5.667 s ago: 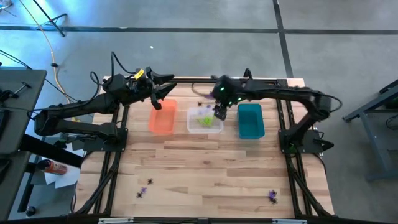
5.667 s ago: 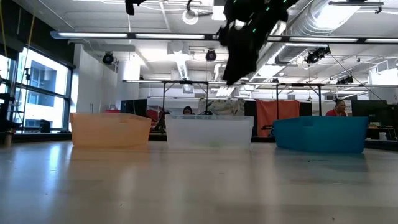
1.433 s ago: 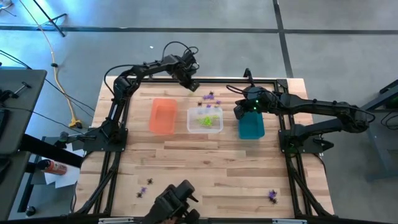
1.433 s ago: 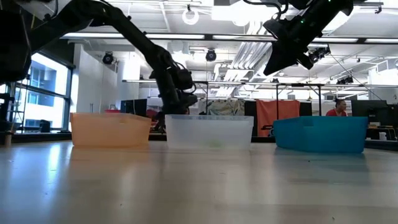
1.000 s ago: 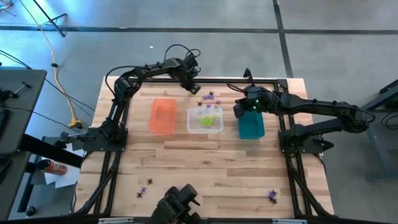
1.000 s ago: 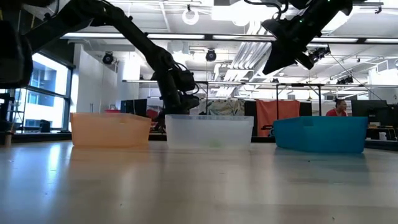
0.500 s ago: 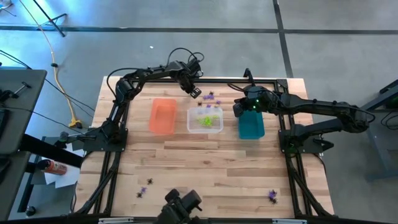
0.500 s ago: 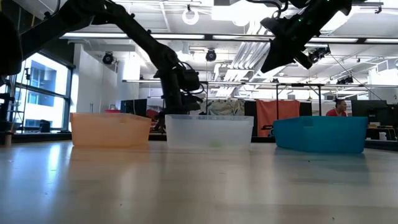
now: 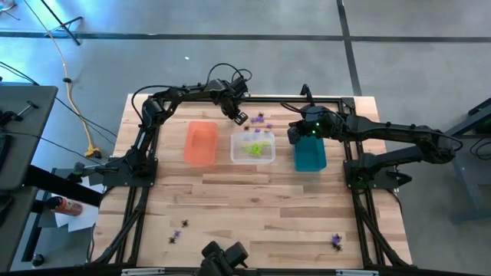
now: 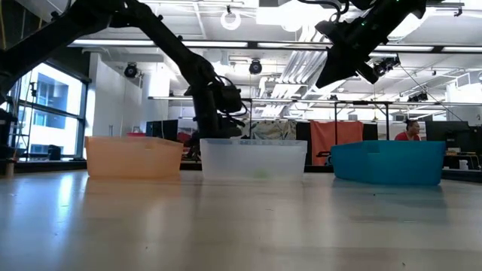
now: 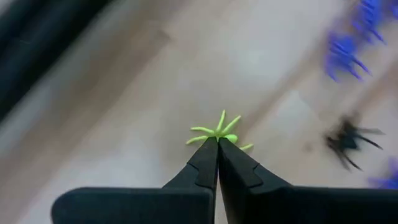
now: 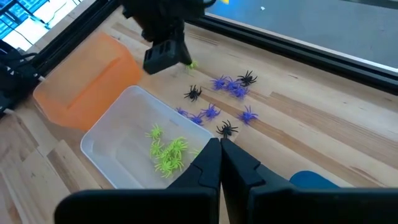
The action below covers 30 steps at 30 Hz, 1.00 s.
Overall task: Sort Halloween decoration
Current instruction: Put the green spider toy into the transparent bin
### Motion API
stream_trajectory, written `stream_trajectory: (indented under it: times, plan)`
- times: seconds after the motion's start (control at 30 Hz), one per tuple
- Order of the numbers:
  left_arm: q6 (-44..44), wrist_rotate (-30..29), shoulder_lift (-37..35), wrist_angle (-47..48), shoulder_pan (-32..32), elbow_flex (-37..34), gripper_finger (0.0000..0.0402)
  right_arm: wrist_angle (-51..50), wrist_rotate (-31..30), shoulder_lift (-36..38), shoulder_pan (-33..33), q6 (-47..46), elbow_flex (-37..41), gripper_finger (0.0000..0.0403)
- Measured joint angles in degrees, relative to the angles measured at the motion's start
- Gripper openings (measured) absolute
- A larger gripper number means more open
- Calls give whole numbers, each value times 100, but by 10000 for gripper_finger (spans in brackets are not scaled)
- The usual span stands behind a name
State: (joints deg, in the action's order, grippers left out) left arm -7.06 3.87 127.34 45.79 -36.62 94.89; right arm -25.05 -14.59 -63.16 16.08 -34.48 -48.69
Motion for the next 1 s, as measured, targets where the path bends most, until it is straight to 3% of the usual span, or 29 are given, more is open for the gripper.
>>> stream_trajectory:
  times: [0.2,0.5,0.67,0.8,1.0]
  plan:
    - [-157,48,-181,403,325,-61,0,1,0,0,0,48,0,0]
    - [-131,-275,-700,-15,454,-159,0,8,0,0,0,138,0,0]
    - [421,-250,-806,26,399,-155,0,8,0,0,0,118,0,0]
    - [1037,153,-796,160,401,-168,4,8,2,0,0,-111,0,0]
    - [1529,326,-775,28,368,-565,54,12,95,0,0,-452,0,0]
